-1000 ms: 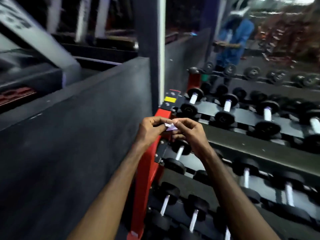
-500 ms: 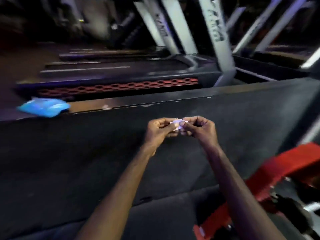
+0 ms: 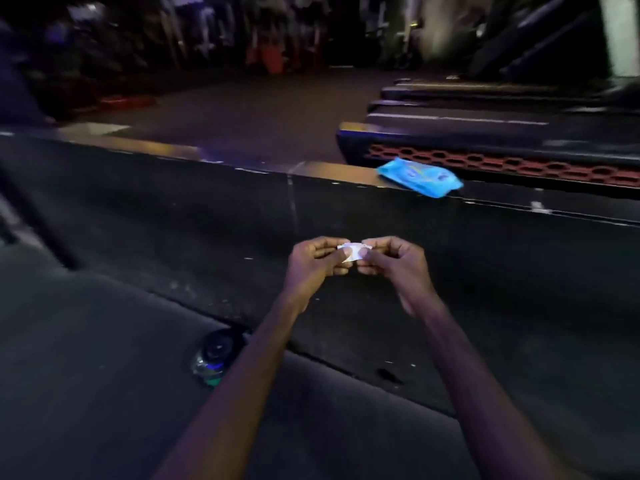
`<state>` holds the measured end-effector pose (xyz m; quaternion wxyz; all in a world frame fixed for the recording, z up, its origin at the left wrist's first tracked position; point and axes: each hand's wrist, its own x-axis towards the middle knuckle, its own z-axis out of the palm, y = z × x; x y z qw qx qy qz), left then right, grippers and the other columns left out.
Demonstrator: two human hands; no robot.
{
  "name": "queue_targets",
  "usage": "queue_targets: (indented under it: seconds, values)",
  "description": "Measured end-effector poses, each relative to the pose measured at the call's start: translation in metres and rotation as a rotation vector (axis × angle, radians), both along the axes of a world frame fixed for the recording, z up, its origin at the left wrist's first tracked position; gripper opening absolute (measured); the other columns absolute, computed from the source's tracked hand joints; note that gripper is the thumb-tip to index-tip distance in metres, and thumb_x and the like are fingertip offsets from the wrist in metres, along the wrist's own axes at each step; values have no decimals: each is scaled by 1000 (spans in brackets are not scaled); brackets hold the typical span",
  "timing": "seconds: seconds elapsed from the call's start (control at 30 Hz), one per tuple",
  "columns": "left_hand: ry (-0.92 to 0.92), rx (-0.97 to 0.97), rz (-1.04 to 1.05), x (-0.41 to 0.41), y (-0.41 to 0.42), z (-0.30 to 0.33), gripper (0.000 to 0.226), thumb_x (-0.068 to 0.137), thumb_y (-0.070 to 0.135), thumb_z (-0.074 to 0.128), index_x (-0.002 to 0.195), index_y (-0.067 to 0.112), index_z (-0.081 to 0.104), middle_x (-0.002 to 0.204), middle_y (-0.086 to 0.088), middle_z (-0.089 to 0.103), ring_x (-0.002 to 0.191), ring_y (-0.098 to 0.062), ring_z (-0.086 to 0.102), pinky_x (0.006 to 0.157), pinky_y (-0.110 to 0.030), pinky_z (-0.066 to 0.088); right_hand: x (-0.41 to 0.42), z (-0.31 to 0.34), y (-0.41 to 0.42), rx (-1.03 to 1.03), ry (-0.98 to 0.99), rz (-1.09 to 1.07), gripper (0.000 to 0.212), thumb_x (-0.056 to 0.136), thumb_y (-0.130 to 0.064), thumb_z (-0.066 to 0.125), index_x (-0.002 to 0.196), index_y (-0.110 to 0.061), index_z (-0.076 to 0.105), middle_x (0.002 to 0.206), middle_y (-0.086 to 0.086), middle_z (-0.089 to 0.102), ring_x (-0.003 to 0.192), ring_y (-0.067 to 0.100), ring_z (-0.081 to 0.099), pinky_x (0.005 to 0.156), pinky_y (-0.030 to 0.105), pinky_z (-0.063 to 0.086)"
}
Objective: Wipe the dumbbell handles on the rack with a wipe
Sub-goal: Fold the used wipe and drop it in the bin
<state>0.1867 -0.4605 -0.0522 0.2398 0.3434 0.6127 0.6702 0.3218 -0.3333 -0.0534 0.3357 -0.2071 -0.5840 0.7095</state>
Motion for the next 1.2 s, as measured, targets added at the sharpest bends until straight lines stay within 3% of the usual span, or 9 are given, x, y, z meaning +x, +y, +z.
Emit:
queue_targets:
  seconds: [0.3, 0.43, 0.67, 0.8, 0.93, 1.2]
  values:
    - [-52, -78, 326, -201, -135, -65, 17, 95, 3, 77, 113, 2, 77, 97, -8, 82, 81, -15, 76, 70, -26, 63, -240, -67, -98, -40, -78, 317, 19, 89, -1, 78, 107, 3, 74, 99, 23, 77, 80, 25, 74, 76, 33, 65]
    - [-57, -147, 410, -275, -162, -78, 18, 95, -2, 75, 113, -2, 76, 86, -1, 81, 73, -10, 74, 66, -22, 61, -333, -91, -122, -83, -88, 367, 21, 89, 1, 77, 108, 8, 71, 99, 26, 76, 76, 25, 72, 73, 31, 65]
    - [-116, -203, 522, -400, -194, -98, 16, 94, -3, 76, 109, 2, 77, 84, -1, 81, 70, -8, 74, 64, -20, 59, -473, -117, -149, -138, -140, 461, 22, 89, 3, 76, 109, 11, 69, 100, 31, 74, 74, 25, 73, 72, 32, 64]
    - [-161, -230, 517, -470, -205, -126, 17, 95, -1, 77, 111, 3, 77, 86, -1, 81, 70, -8, 74, 64, -19, 59, -544, -145, -157, -146, -202, 481, 24, 89, 2, 77, 109, 11, 69, 101, 31, 74, 78, 30, 72, 75, 34, 64]
    - [-199, -248, 465, -527, -208, -156, 20, 94, 2, 79, 115, -1, 78, 101, -13, 81, 82, -15, 76, 70, -24, 61, -593, -168, -162, -158, -239, 430, 23, 89, 4, 75, 109, 14, 67, 102, 35, 72, 75, 26, 71, 67, 27, 63]
    - [-254, -325, 269, -674, -226, -216, 21, 94, 2, 79, 115, 0, 78, 99, -13, 81, 79, -15, 75, 68, -22, 61, -703, -215, -201, -227, -341, 218, 20, 89, 4, 76, 106, 11, 69, 98, 30, 75, 70, 23, 73, 66, 27, 64]
